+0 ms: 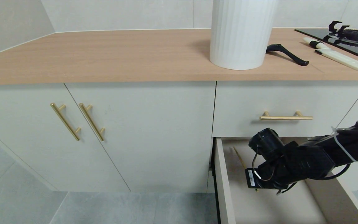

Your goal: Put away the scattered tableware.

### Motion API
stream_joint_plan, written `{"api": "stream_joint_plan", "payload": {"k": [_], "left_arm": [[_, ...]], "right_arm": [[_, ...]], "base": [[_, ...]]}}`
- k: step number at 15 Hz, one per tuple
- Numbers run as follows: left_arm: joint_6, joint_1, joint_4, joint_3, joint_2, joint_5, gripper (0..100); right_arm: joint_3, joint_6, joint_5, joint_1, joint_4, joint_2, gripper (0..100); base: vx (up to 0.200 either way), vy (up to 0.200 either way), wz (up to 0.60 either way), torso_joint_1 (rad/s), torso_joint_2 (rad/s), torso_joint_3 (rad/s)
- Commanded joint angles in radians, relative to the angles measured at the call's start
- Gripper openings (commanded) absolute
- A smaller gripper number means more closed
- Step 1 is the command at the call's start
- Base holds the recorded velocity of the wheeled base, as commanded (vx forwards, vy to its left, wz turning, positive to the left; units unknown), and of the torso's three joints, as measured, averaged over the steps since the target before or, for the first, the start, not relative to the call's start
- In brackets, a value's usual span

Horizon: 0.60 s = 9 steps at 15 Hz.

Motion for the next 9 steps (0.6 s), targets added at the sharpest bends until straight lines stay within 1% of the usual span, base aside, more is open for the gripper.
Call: {"api": "stream_joint_plan", "payload": {"k": [1,5,9], "left_arm": [[0.0,0.0,0.0,0.0,0.0,0.0,100],[0.0,0.0,0.0,0.0,0.0,0.0,100],[0.0,0.0,0.0,0.0,0.0,0.0,100]], "right_arm": [[-0.008,0.014,-0.016,0.004,-0.028,0.061,0],[-0.006,0.011,-0.026,0.004,-0.039,0.132,0],[-0.008,0.011,-0.027,0.004,-0.042,0.155,0]], "base": [[0.0,0.0,0.0,0.0,0.0,0.0],[0.0,0.0,0.0,0.0,0.0,0.0],[0.0,0.0,0.0,0.0,0.0,0.0]]}}
